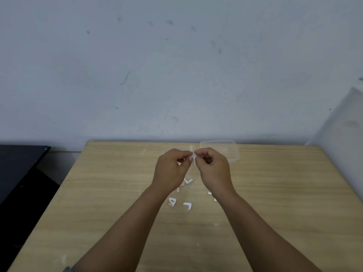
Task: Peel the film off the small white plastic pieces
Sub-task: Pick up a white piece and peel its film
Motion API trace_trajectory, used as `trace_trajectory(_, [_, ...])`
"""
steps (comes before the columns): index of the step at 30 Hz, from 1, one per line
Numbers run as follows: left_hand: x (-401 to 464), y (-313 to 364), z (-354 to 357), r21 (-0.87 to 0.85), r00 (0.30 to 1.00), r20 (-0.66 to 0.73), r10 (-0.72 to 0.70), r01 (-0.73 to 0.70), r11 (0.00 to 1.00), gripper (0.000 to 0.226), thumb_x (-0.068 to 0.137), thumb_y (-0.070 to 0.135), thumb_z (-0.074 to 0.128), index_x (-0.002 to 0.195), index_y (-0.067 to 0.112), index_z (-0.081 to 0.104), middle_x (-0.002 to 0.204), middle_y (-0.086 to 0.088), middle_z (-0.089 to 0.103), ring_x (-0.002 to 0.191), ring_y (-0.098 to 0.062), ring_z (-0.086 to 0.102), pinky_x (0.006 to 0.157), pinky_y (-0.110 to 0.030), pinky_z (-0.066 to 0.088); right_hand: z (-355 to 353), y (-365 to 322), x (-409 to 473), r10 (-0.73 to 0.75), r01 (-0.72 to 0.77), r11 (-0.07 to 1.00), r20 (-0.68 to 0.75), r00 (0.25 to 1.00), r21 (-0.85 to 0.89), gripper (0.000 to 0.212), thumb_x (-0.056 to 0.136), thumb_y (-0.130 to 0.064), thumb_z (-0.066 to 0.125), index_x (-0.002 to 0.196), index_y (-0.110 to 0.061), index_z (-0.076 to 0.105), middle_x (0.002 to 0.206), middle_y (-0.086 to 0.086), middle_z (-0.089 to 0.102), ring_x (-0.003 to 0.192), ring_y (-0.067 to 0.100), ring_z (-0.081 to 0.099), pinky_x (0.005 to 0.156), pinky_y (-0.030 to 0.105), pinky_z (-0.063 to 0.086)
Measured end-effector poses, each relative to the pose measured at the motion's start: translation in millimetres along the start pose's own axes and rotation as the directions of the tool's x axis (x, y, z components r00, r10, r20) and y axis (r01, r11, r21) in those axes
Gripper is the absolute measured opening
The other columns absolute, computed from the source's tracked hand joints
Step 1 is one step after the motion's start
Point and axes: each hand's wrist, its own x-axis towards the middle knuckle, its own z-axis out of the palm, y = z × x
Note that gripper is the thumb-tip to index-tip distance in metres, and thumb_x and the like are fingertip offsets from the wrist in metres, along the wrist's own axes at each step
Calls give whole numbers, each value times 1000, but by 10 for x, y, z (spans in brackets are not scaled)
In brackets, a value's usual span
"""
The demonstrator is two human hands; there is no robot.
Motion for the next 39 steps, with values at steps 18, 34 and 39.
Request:
trace_trajectory(18, [62, 378, -575, -147, 999, -1, -38, 38, 988, 8, 88, 24, 69, 87, 29, 76, 71, 11, 71, 64, -4, 61, 61, -13, 46, 137, -604, -121, -51, 57, 988, -43, 998, 146, 19, 90, -13, 67, 98, -29, 73, 88, -10, 76, 89, 2, 69, 80, 19, 50])
trace_trajectory(34, [106, 683, -723, -721, 877, 240, -416, 448, 528, 12, 85, 15, 73, 97, 11, 72, 89, -6, 76, 77, -13, 65, 73, -27, 51, 170, -855, -186, -64, 82, 949, -68, 996, 306, 14, 90, -8, 69, 101, -17, 73, 81, -11, 74, 78, -2, 66, 70, 14, 50])
trace_trajectory(39, [96, 739, -666, -638, 908, 189, -375, 404, 655, 17, 85, 22, 74, 100, 15, 72, 87, 0, 75, 77, -11, 65, 75, -28, 51, 94, -864, -172, -48, 75, 942, -89, 995, 328, 16, 89, -11, 71, 103, -17, 72, 82, -8, 74, 76, 2, 65, 73, 19, 52])
